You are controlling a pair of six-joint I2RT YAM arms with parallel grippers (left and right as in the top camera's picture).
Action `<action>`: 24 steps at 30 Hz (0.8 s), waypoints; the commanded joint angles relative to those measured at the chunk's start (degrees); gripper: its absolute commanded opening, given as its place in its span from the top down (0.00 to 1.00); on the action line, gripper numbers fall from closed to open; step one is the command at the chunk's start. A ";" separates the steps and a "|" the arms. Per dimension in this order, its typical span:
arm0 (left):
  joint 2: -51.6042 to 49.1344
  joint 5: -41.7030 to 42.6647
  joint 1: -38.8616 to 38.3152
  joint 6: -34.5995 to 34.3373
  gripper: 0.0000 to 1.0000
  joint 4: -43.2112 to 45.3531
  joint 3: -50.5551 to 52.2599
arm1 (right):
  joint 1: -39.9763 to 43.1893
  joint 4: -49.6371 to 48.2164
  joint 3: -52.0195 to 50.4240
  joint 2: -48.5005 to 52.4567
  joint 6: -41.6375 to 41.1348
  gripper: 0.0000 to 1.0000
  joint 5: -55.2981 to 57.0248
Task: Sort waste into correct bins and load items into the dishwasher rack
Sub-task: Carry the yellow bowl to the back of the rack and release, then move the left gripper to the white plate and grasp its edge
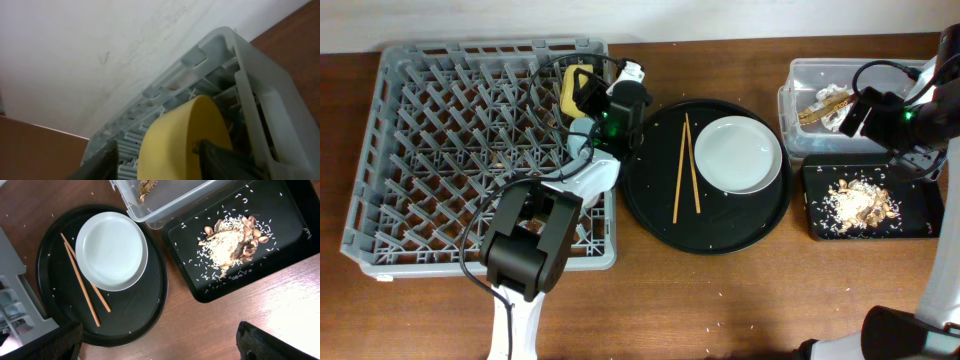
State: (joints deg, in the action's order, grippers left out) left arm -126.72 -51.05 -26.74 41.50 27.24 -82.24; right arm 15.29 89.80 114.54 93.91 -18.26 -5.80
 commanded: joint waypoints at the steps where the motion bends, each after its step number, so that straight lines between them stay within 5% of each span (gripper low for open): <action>1: -0.42 0.31 -0.63 -2.54 0.44 0.11 0.31 | 0.17 0.00 0.74 -0.63 -0.61 0.02 0.48; 6: 8.17 6.25 -0.66 -10.58 0.40 -4.07 0.31 | 0.17 0.00 0.76 -0.63 -0.61 0.02 0.48; 10: 17.70 23.65 -0.74 -29.11 0.40 -22.23 0.31 | 0.15 0.00 0.76 -0.63 -0.61 0.01 0.48; 12: 20.98 39.71 -0.98 -38.71 0.40 -32.33 0.31 | 0.17 0.00 0.76 -0.63 -0.61 0.02 0.48; 14: 21.40 64.89 -2.10 -42.18 0.40 -41.11 0.35 | 0.17 0.00 0.76 -0.63 -0.61 0.02 0.48; 17: 21.40 77.90 -4.50 -42.18 0.18 -46.12 0.39 | 0.17 0.00 0.76 -0.63 -0.61 0.02 0.48; 21: 21.40 80.81 -8.98 -42.12 0.18 -49.05 0.44 | 0.17 0.00 0.76 -0.63 -0.61 0.02 0.48; 24: 20.55 76.06 -13.40 -42.21 0.36 -49.27 0.72 | 0.17 0.00 0.76 -0.63 -0.61 0.02 0.48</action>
State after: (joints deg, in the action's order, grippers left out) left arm -105.47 26.04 -36.82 -0.08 -21.69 -82.06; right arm 15.29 89.80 114.61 93.91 -18.28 -5.82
